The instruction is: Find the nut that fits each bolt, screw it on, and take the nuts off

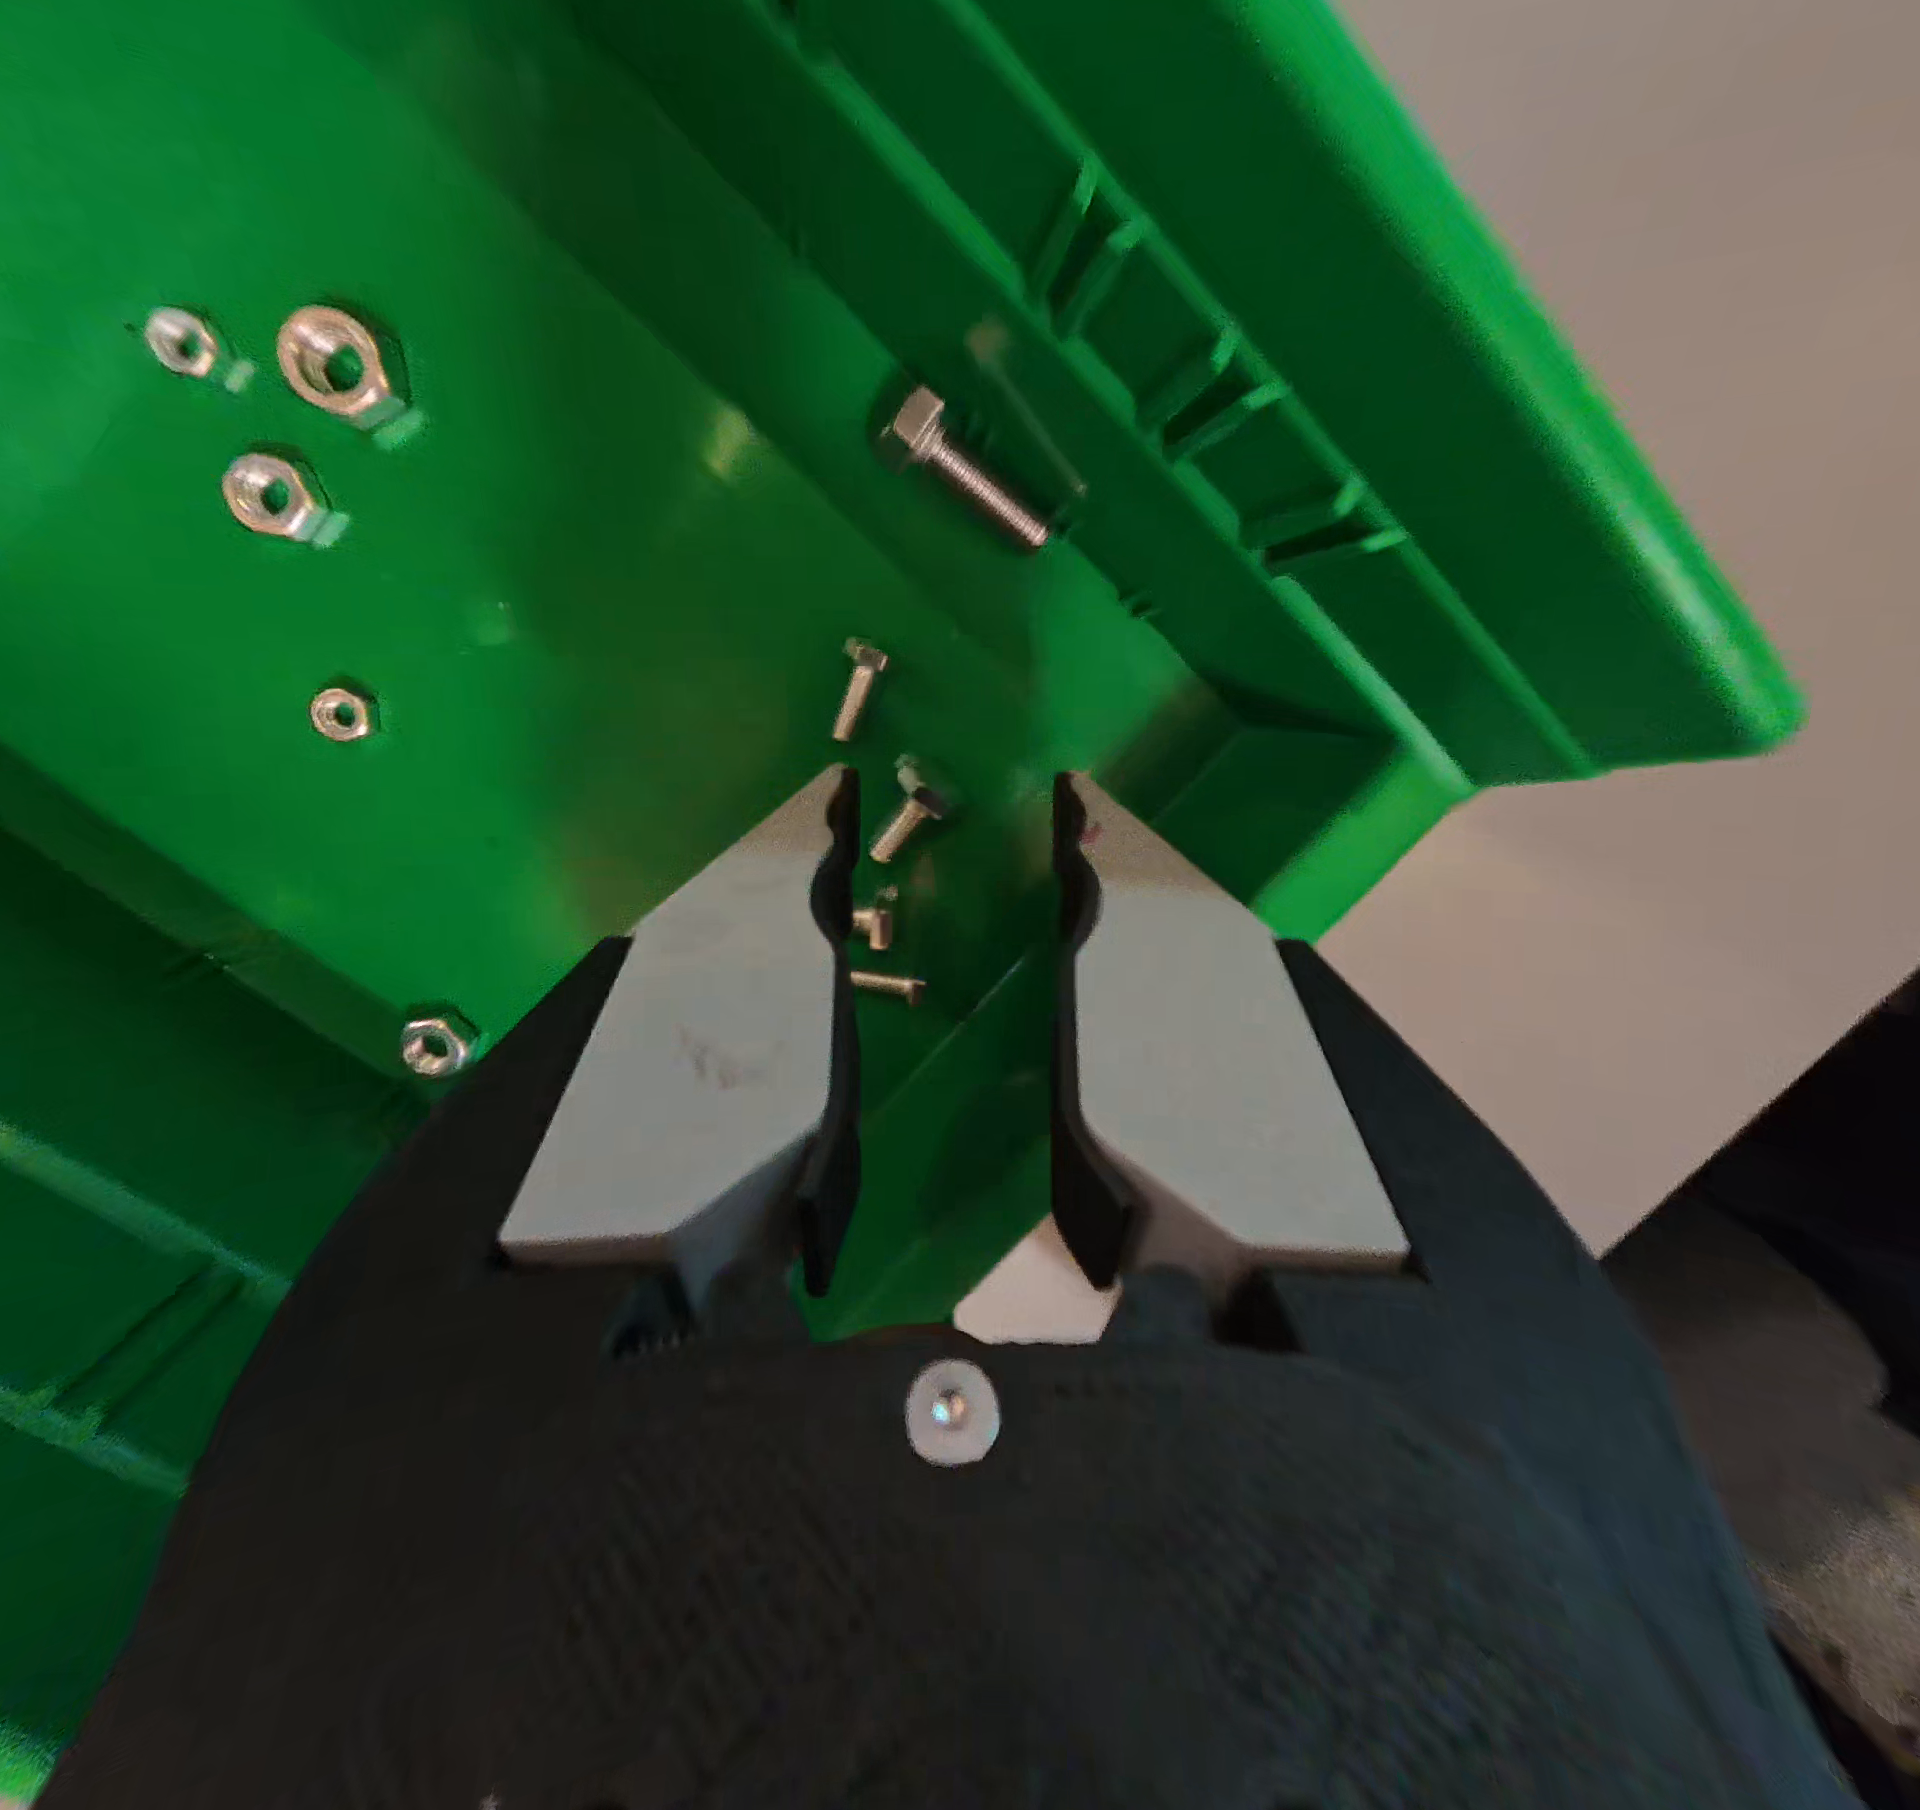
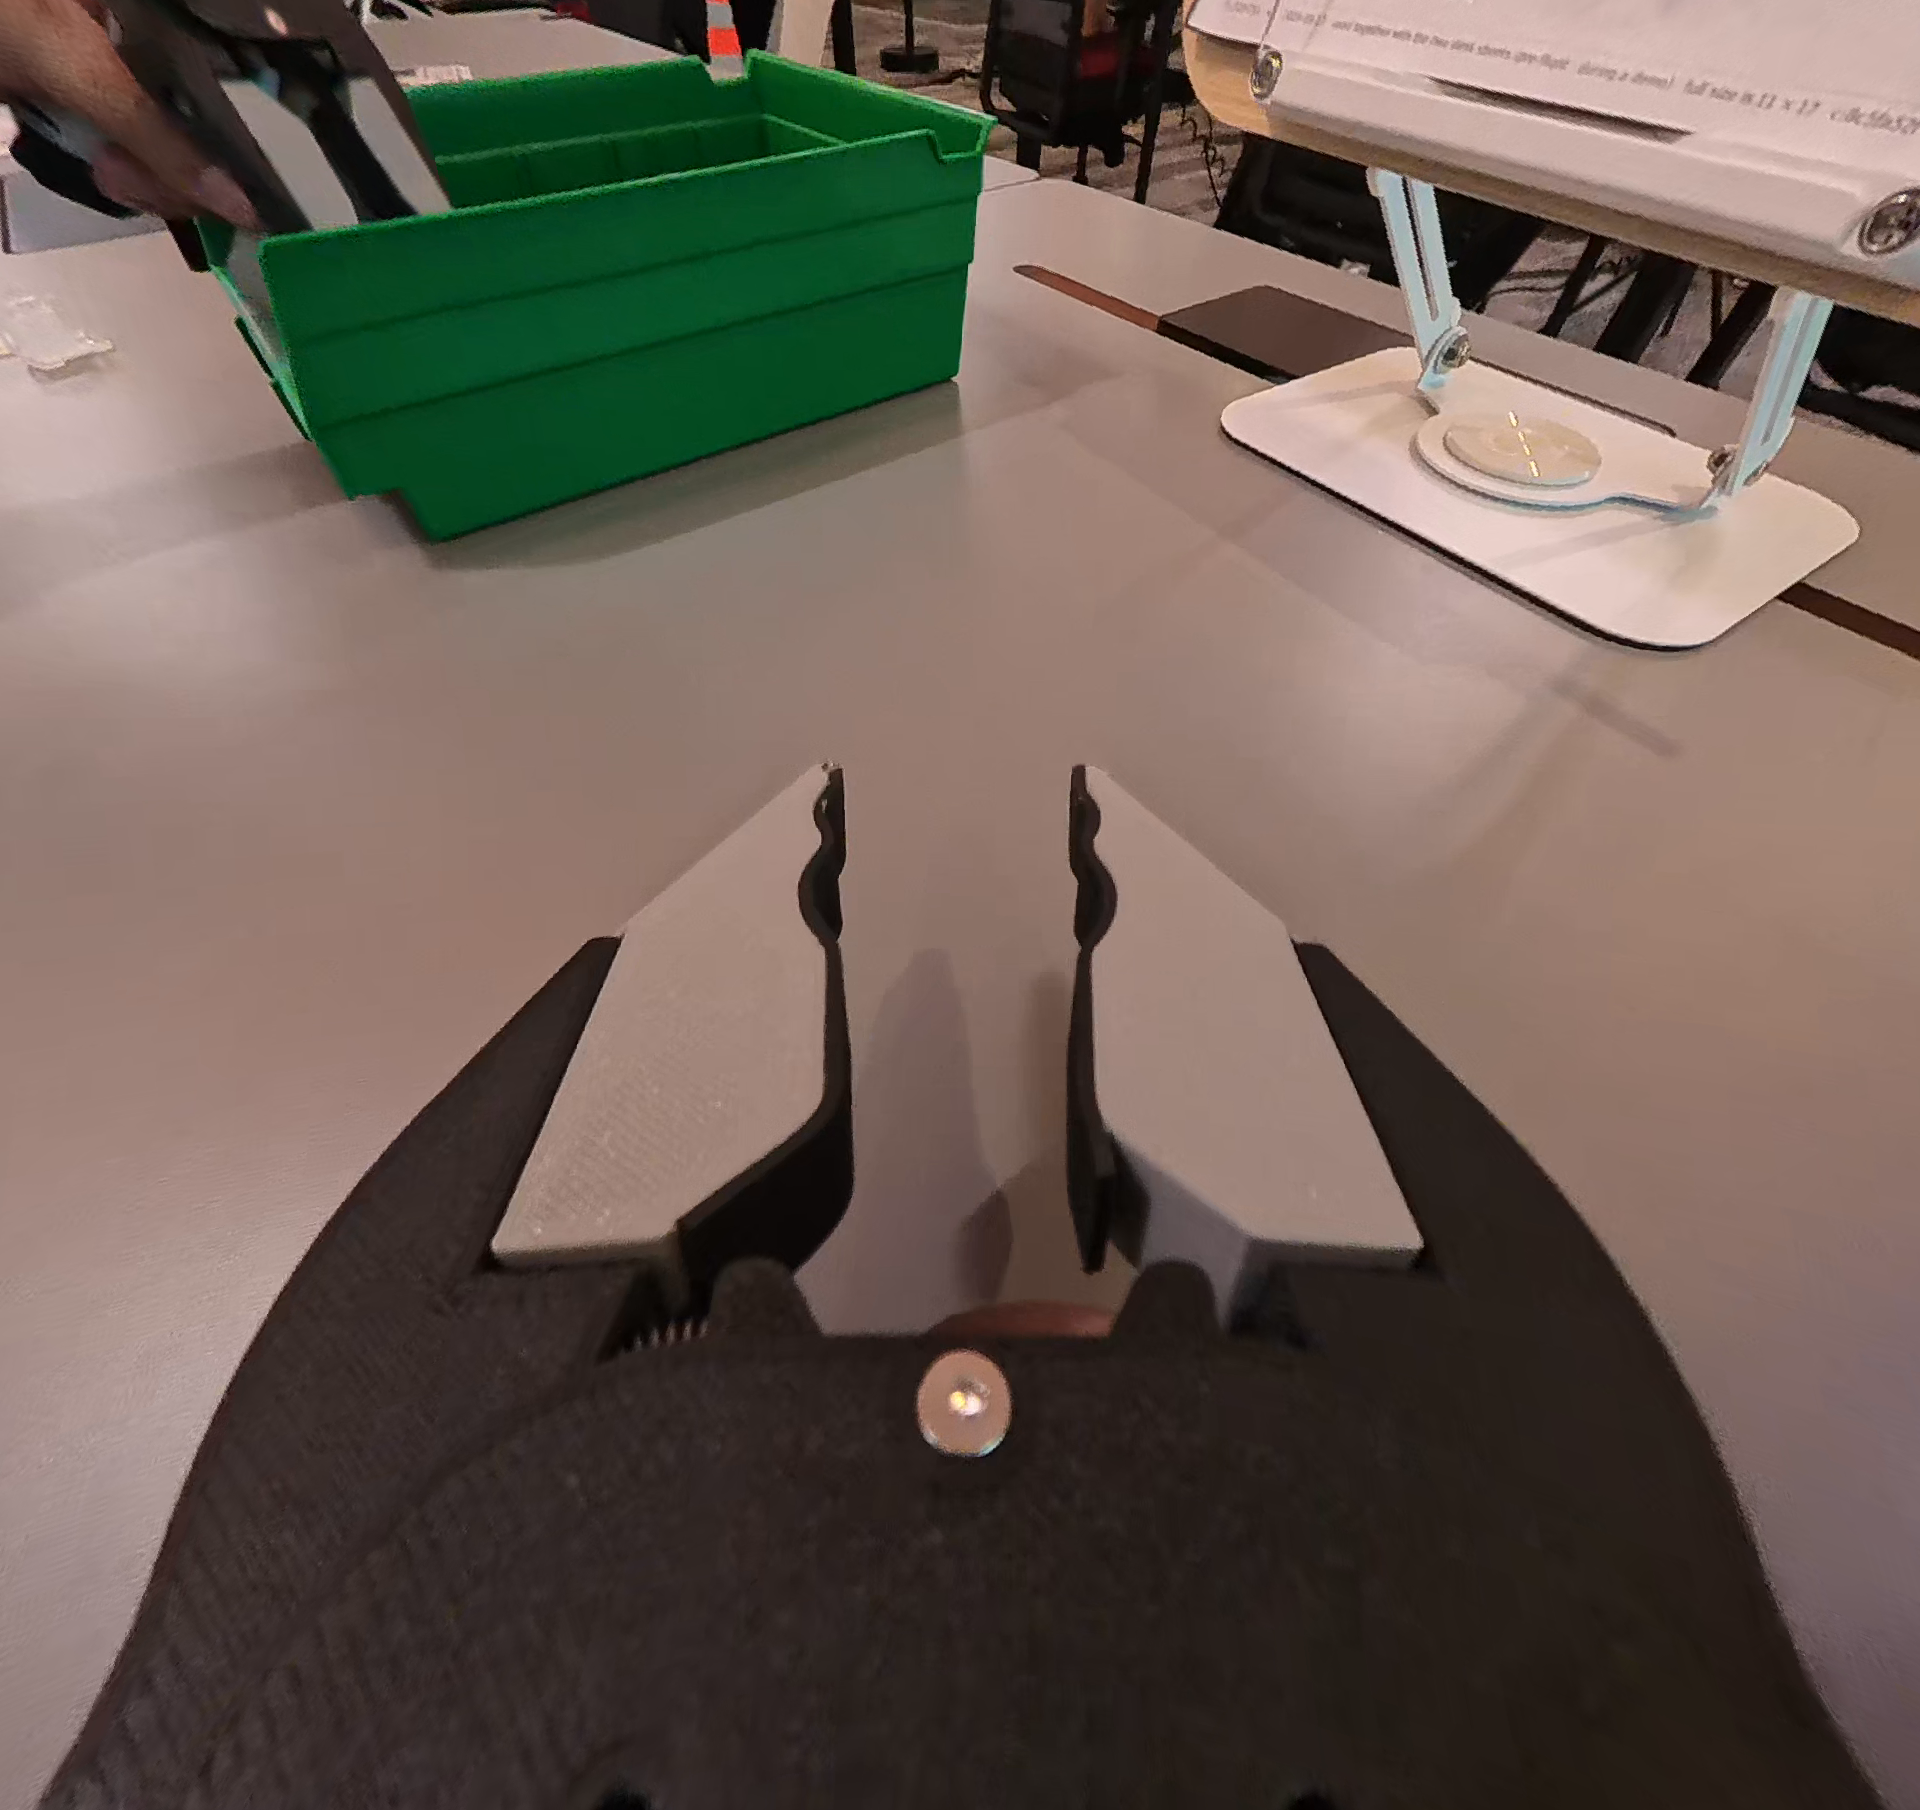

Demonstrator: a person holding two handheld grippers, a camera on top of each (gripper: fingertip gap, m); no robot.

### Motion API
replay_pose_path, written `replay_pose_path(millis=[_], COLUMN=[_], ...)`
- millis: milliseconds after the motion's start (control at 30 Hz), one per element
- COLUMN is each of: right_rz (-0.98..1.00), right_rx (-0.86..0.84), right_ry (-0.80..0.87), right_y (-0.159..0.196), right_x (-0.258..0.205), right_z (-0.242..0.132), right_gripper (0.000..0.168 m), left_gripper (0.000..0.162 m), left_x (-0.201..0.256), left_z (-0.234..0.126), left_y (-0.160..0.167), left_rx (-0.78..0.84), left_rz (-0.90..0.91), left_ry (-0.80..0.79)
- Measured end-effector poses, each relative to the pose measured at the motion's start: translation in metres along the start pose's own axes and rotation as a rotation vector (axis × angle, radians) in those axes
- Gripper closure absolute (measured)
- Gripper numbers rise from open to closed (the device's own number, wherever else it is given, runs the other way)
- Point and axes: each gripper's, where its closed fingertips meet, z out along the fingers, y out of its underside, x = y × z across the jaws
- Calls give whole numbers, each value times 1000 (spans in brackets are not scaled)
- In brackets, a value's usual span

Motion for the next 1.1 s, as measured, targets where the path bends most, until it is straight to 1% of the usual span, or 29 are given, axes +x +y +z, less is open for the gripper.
replay_pose_path(millis=[33,67,100,200,267,367,467,533,600,633,700,767,800,900,967,1033,1067,1100], right_rz=[9,17,24,33,38,35,27,20,11,7,0,-8,-13,-43,-70,-89,-97,-104], right_rx=[-3,-3,0,3,0,-3,-3,-2,-5,-4,-4,-3,-3,-5,-7,-7,-5,-2], right_ry=[-2,-4,-3,-3,-8,-10,-11,-11,-11,-10,-10,-9,-9,-8,-2,-6,-6,-9], right_y=[1,1,1,0,1,1,1,1,1,1,1,0,0,-1,-2,-4,-5,-6], right_x=[1,2,2,4,4,4,3,2,1,1,0,-1,-1,-2,-3,-6,-7,-9], right_z=[1,1,0,0,0,1,1,1,2,2,2,1,1,-1,-2,-4,-4,-5], right_gripper=[128,128,128,128,129,129,129,129,130,130,130,130,130,132,133,133,133,133], left_gripper=[128,142,152,153,154,154,154,154,154,155,155,155,154,154,155,160,158,150], left_x=[-4,-5,-5,-9,-18,-30,-24,5,56,82,131,166,180,193,194,201,203,202], left_z=[5,8,9,10,6,-14,-47,-69,-82,-84,-72,-38,-17,43,69,76,75,75], left_y=[5,8,10,7,4,-15,-45,-72,-95,-104,-115,-117,-114,-101,-93,-101,-100,-102], left_rx=[-45,-82,-98,-96,-83,44,246,407,519,547,530,422,342,95,-23,-13,-25,-30], left_rz=[8,6,5,60,49,19,13,46,116,164,260,331,363,437,463,476,474,463], left_ry=[-24,-18,-15,-38,-84,-157,-194,-142,-3,58,154,199,208,158,135,150,167,163])
